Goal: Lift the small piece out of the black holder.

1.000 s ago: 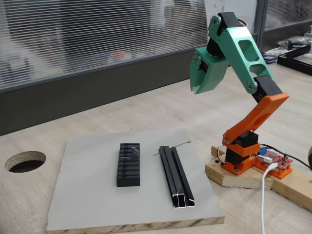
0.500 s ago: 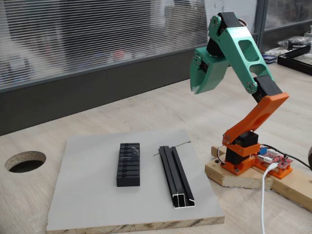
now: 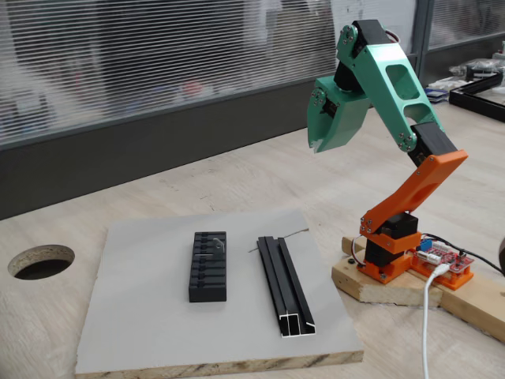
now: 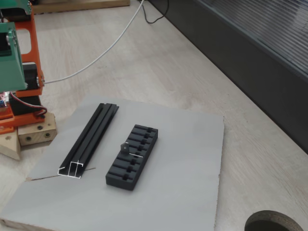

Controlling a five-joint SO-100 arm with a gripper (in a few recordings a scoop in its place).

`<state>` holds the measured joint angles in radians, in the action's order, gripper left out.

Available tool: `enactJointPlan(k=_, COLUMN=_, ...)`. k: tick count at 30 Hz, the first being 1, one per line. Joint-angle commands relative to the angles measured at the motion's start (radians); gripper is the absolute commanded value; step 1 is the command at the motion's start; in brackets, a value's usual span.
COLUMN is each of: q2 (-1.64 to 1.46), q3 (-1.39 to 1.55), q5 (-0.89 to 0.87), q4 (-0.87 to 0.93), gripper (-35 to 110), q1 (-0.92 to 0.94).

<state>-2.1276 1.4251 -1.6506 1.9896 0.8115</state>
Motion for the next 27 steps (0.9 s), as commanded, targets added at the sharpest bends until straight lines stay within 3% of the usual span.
enactJointPlan(k=1, q2=-0.012, q3=-0.003, q5=-0.005, q4=0.018, gripper=10, q1=-0.003)
enactJointPlan(k=6, q2=0.005, q3=-0.003, q5=-0.006, q4=0.017, gripper=10, q1=-0.021)
enactJointPlan(k=13, q2=0.11, q3=-0.003, q5=-0.048, q4=0.017, gripper=10, q1=-0.196)
enactJointPlan(k=27, q2=0.163, q3=-0.003, q5=-0.798, q4=0.017, gripper=10, q1=-0.565)
